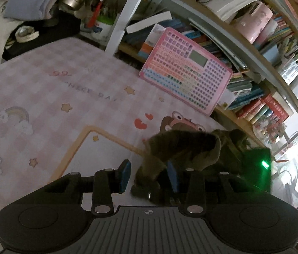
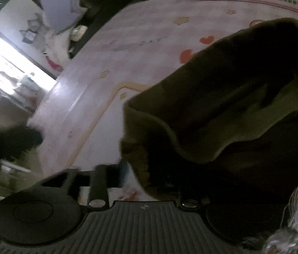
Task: Fold clothes
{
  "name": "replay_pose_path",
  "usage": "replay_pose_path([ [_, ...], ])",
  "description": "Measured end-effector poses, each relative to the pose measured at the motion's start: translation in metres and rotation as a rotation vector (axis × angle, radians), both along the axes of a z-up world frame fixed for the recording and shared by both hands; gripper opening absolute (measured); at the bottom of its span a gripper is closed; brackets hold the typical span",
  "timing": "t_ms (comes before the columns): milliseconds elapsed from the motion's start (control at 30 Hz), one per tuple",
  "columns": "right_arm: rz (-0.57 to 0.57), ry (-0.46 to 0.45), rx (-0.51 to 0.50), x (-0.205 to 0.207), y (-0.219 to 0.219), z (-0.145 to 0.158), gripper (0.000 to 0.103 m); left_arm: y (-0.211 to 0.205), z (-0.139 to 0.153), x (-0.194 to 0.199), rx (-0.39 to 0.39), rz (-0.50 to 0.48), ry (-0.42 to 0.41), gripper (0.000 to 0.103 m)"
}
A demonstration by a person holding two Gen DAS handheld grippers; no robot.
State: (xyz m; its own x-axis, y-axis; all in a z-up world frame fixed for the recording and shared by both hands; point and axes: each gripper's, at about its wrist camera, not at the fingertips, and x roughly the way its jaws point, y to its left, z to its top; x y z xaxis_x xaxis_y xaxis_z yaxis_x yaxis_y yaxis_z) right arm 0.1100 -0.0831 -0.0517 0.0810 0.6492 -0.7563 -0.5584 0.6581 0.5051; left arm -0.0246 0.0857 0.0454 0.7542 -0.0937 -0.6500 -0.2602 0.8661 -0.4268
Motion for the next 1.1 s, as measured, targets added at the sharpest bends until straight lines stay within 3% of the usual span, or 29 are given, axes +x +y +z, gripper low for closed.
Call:
replay_pose_path([
  [100, -0.003, -0.024, 0.042, -0.009, -0.019, 0.018, 0.065, 0.000, -0.003, 0.011, 0.007, -0.005, 0.001, 0.039],
  [200, -0.087, -0.064, 0.056, -0.011, -0.052, 0.030, 0.065, -0.001, -0.006, 0.023, 0.031, -0.020, 0.001, 0.039],
  [300, -0.262, -0.079, 0.051, -0.015, -0.102, 0.034, 0.065, -0.008, -0.009, 0.036, 0.113, -0.042, 0.020, 0.041],
  [433, -0.451, -0.112, -0.017, -0.032, -0.158, 0.032, 0.057, -0.018, -0.014, 0.049, 0.168, -0.090, 0.017, 0.044],
  [533, -0.539, -0.149, -0.071, -0.045, -0.177, 0.026, 0.038, -0.026, -0.017, 0.057, 0.203, -0.125, 0.014, 0.044],
  [700, -0.513, -0.206, -0.158, -0.055, -0.176, 0.015, 0.029, -0.038, -0.018, 0.069, 0.235, -0.165, 0.009, 0.047],
  [1033, -0.470, -0.241, -0.214, -0.058, -0.166, 0.008, 0.030, -0.046, -0.021, 0.078, 0.303, -0.190, 0.002, 0.053],
  [1100, -0.468, -0.239, -0.217, -0.058, -0.165, 0.009, 0.032, -0.049, -0.019, 0.076, 0.317, -0.203, -0.004, 0.059],
])
